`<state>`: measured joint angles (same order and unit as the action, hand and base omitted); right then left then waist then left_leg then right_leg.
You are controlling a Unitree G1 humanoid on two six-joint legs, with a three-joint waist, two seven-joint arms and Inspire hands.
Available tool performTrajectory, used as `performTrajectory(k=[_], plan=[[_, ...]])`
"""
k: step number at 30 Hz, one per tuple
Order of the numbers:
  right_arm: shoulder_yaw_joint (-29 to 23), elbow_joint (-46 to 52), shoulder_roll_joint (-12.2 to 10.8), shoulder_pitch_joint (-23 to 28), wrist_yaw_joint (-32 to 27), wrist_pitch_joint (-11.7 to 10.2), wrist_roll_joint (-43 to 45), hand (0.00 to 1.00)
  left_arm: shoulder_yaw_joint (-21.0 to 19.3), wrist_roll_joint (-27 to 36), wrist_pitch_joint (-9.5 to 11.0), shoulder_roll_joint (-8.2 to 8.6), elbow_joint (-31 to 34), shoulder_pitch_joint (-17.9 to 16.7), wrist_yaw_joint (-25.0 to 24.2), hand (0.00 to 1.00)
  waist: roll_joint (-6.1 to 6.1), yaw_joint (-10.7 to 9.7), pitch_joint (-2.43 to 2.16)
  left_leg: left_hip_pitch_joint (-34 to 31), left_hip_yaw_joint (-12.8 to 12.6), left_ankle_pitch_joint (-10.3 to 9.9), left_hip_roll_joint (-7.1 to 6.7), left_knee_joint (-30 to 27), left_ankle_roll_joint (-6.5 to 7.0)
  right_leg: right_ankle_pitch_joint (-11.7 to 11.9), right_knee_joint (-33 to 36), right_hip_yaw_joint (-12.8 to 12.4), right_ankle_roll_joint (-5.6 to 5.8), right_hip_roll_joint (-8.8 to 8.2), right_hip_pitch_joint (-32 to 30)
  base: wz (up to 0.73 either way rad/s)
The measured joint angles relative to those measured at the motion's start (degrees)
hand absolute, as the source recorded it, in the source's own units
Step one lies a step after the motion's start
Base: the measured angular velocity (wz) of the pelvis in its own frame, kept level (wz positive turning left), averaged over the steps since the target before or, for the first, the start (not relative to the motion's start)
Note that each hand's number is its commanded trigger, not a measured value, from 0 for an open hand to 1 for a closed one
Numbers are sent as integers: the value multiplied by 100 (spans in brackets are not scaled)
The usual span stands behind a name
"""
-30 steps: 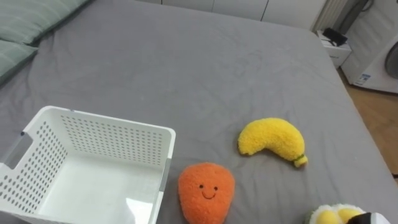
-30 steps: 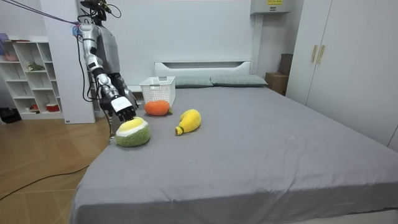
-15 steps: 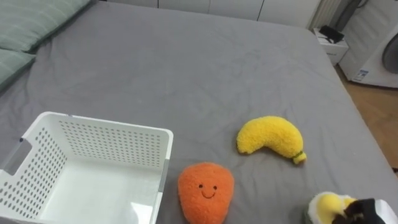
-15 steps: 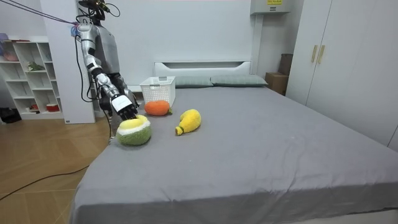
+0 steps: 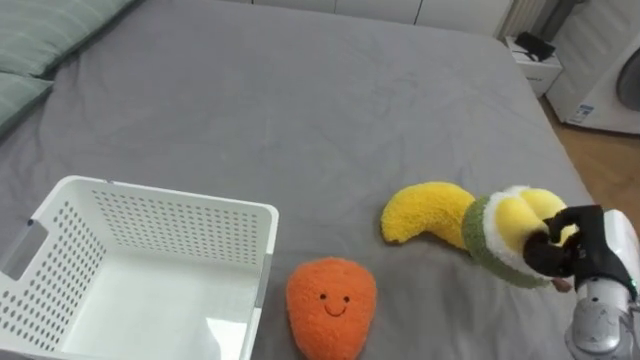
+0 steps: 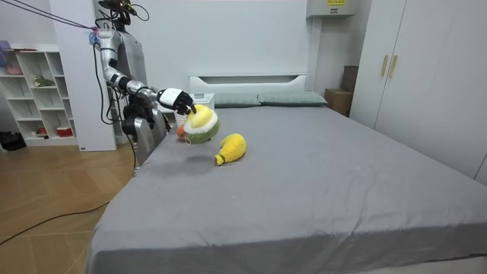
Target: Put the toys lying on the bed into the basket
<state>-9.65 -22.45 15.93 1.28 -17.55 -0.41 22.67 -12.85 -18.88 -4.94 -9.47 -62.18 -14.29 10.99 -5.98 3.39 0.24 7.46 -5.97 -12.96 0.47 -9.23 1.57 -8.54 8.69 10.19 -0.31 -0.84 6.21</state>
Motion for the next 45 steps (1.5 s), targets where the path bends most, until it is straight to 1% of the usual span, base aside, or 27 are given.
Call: performTrajectory(k=[4,7,10,12,16,21,23,25,29,31,33,36,38,40,43,45], plan=[[22,439,0,0,19,-2,11,100,103,8,4,2,38,-32,15,0,-26,-9,-18,-9,-23,0,13,-7,0,1,7,-32,-2,3,-28,-2],[157,873,-1,1,29,2,11,100,195,7,4,13,90,-42,15,0,-10,-3,-19,-19,-48,0,22,-2,0,3,20,-70,-4,11,-52,-3],[178,1149,-5,1,88,3,14,100,196,7,3,46,86,-26,17,0,26,-6,-28,-24,-52,0,43,11,0,4,23,-74,-5,10,-60,0],[180,1391,-5,-5,112,17,12,100,247,8,2,74,69,-22,82,0,50,1,-24,-27,-52,1,44,41,0,4,30,-68,-6,10,-65,0],[222,1515,-5,-89,135,30,5,100,267,8,-3,121,36,-28,126,0,54,21,-27,-28,-63,2,44,45,1,4,30,-57,-6,12,-70,0],[374,1804,-1,-136,205,61,-22,100,317,6,-16,144,74,-24,116,0,61,115,-31,-44,-66,2,47,42,1,6,30,-38,-8,10,-87,0],[415,1943,-1,-140,324,80,-17,100,312,6,-12,153,66,26,88,0,65,186,-52,-84,-64,4,45,38,3,7,48,-40,-9,8,-132,0],[547,2160,-2,-155,516,126,-24,100,322,5,-12,172,17,31,68,0,90,213,-63,-76,-63,5,24,2,4,7,48,-40,-9,7,-125,0],[729,2284,-18,-319,748,125,-89,100,349,8,9,193,-74,42,63,0,98,222,-46,-96,1,10,13,-28,12,7,46,27,-8,-12,-102,6],[810,2293,-27,-362,804,125,-179,100,358,7,8,207,-74,39,64,0,86,303,-37,-96,9,10,31,-26,12,6,47,48,-8,-16,-102,5],[949,2379,-95,-395,896,129,-158,100,419,4,9,222,-73,53,73,0,49,415,-11,-138,23,8,14,-14,12,7,49,73,-8,-17,-119,4],[1207,2383,-170,-644,1085,168,-131,100,462,-42,-9,246,-67,88,68,0,11,479,8,-226,104,12,-10,-43,8,10,35,126,-14,-16,-156,12],[1354,2393,-198,-795,1204,204,-117,100,517,-43,-44,242,-16,88,41,0,-17,506,-12,-252,147,13,-12,-44,6,10,14,166,-14,-17,-155,12],[1605,2396,-266,-1018,1278,294,-137,100,643,-41,-109,218,39,129,-50,0,-19,604,-13,-273,171,14,-13,-64,6,11,-2,194,-14,-18,-156,9],[1822,2406,-297,-1090,1314,296,-193,100,706,-42,-117,205,139,201,-58,0,-23,656,-14,-325,287,17,-27,-101,10,10,-8,300,-14,-34,-153,19],[1985,2408,-394,-1100,1350,299,-193,100,731,-73,-111,192,189,231,-56,0,-25,717,-13,-369,327,19,-34,-128,12,10,-10,390,-13,-51,-160,13]])
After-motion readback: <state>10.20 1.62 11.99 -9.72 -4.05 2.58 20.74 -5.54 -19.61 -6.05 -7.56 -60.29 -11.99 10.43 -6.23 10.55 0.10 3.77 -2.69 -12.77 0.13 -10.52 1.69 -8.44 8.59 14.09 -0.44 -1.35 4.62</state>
